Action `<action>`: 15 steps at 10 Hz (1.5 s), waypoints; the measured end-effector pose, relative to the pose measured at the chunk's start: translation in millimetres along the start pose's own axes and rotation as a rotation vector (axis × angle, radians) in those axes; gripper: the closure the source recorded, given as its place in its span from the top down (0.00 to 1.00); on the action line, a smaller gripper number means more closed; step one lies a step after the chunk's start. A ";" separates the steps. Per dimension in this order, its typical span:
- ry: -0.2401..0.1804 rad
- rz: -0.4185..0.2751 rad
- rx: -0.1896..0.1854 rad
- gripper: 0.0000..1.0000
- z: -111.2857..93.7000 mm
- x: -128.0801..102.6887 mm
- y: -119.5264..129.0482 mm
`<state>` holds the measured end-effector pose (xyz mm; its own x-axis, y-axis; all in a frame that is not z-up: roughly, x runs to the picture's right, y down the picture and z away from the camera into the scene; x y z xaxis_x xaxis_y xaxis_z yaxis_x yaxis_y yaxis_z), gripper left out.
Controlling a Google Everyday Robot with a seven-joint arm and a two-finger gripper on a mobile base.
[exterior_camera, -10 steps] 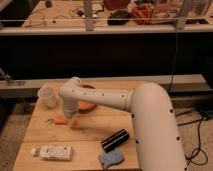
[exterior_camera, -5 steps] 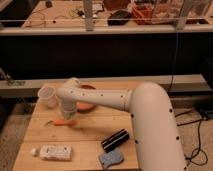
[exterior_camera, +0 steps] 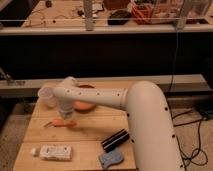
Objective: Drag the pepper across the table
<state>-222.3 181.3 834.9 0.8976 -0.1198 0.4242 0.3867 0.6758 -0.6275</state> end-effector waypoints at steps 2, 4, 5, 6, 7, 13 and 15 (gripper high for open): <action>-0.007 0.020 0.001 0.71 -1.2 -2.6 0.7; -0.014 0.023 0.000 0.80 -1.3 -4.0 0.7; -0.018 0.025 0.000 0.80 0.1 -4.3 0.6; -0.021 0.019 0.000 0.80 1.3 -6.0 -0.5; -0.021 0.016 0.001 0.80 1.9 -6.1 -1.2; -0.014 -0.007 0.008 0.80 17.8 -19.5 -20.3; -0.015 0.002 0.004 0.76 26.2 -21.2 -25.9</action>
<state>-256.9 185.4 859.3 0.8949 -0.1078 0.4330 0.3843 0.6791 -0.6254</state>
